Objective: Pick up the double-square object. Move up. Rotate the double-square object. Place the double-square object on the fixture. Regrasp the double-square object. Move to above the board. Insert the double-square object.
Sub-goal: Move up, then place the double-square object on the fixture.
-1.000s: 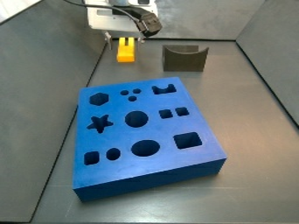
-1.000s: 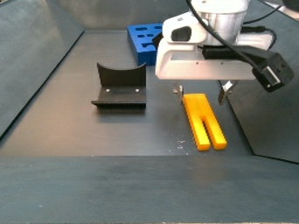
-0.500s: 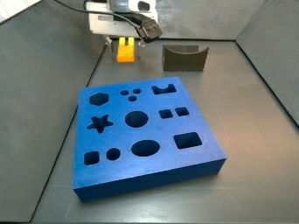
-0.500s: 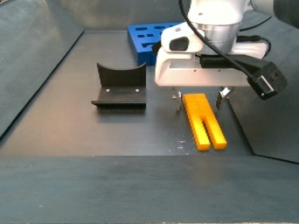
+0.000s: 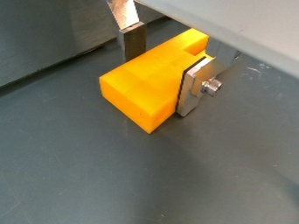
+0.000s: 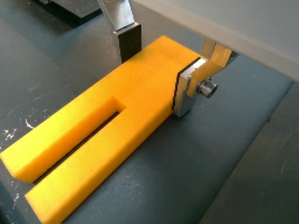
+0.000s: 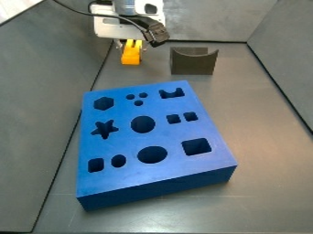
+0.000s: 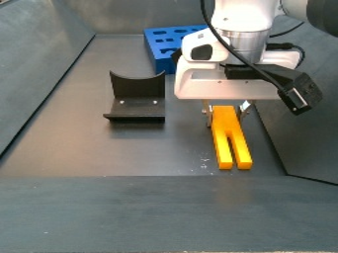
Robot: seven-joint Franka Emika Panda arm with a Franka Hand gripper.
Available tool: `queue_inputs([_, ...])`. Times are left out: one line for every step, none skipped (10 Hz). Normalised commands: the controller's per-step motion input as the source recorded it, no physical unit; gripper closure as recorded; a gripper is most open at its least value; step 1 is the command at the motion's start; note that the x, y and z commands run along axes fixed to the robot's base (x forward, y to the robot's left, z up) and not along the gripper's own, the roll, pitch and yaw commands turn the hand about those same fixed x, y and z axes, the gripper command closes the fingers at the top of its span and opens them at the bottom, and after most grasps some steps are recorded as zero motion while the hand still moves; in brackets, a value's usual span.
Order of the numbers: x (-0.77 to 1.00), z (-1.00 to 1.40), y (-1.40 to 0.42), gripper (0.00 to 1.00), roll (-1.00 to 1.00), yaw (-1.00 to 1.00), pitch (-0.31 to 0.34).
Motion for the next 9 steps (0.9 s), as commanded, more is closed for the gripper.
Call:
queue_inputs([-0.01,0.82,0.0,1.0,0.0,0.0,0.007])
queue_inputs([-0.02,0.72,0.0,1.0,0.01,-0.01,0.026])
queue_inputs([-0.02,0.66,0.0,1.0,0.01,-0.01,0.037])
queue_inputs([-0.02,0.53,0.0,1.0,0.03,-0.01,0.05])
queue_inputs([-0.01,0.43,0.01,1.0,0.04,-0.02,0.055])
queue_inputs([-0.02,0.32,0.01,1.0,0.05,-0.02,0.054])
queue_inputs([-0.02,0.19,0.01,1.0,0.07,-0.02,0.05])
queue_inputs([0.0,1.0,0.0,1.0,0.0,0.0,0.0])
queue_inputs([0.01,1.0,0.0,1.0,0.0,0.01,0.003])
